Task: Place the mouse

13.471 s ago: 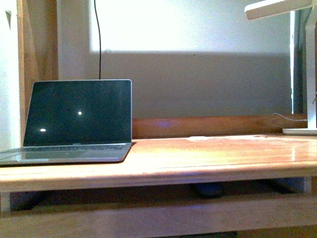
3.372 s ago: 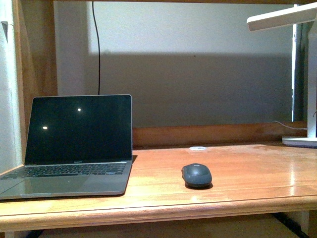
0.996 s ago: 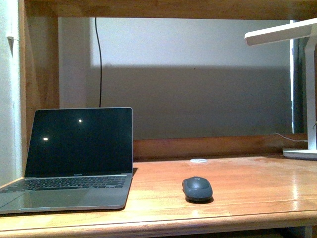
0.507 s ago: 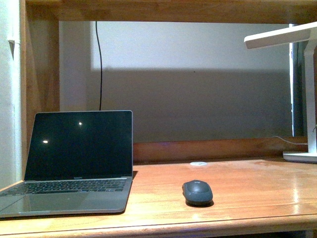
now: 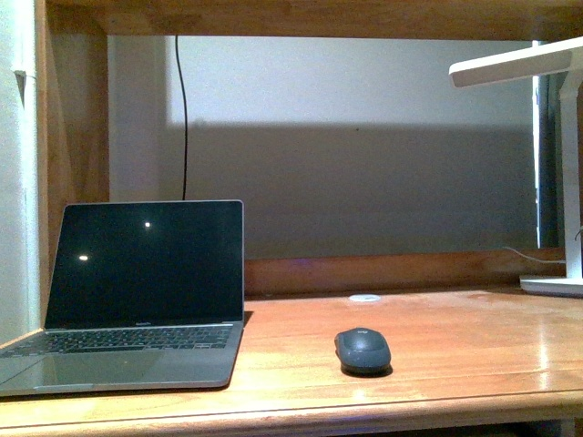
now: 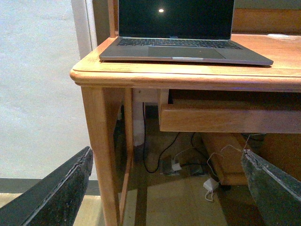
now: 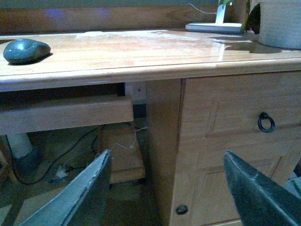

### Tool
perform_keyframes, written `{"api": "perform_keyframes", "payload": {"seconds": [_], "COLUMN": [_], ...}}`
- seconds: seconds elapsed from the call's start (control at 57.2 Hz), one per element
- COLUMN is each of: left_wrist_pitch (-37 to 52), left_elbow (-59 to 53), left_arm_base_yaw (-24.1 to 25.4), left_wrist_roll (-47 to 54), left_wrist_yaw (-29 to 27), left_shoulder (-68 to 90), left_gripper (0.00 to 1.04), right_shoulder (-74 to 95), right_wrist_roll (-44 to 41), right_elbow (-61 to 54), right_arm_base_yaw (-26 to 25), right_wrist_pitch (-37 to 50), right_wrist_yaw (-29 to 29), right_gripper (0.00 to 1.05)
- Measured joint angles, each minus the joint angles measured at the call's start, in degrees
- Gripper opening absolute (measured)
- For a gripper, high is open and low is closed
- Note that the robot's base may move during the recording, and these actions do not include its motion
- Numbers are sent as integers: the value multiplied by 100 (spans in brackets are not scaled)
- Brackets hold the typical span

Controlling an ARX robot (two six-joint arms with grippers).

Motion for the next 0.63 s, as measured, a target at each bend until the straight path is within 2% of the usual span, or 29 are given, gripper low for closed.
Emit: {"api": "perform_keyframes", "payload": {"seconds": [0.122, 0.629], "left_wrist_pitch": [0, 0], "left_elbow": [0, 0], "left_arm_base_yaw": [0, 0], "left_wrist_roll": [0, 0], "left_wrist_yaw": [-2, 0], "left_shoulder": [0, 0], "left_gripper": [97, 97], "right_shoulder": [-2, 0], "right_wrist_roll": [2, 0], "right_elbow": [0, 0], "right_arm_base_yaw": [0, 0], "right_wrist_pitch": [0, 0], "right_wrist_yaw": [0, 0], "right_gripper": [99, 97]}}
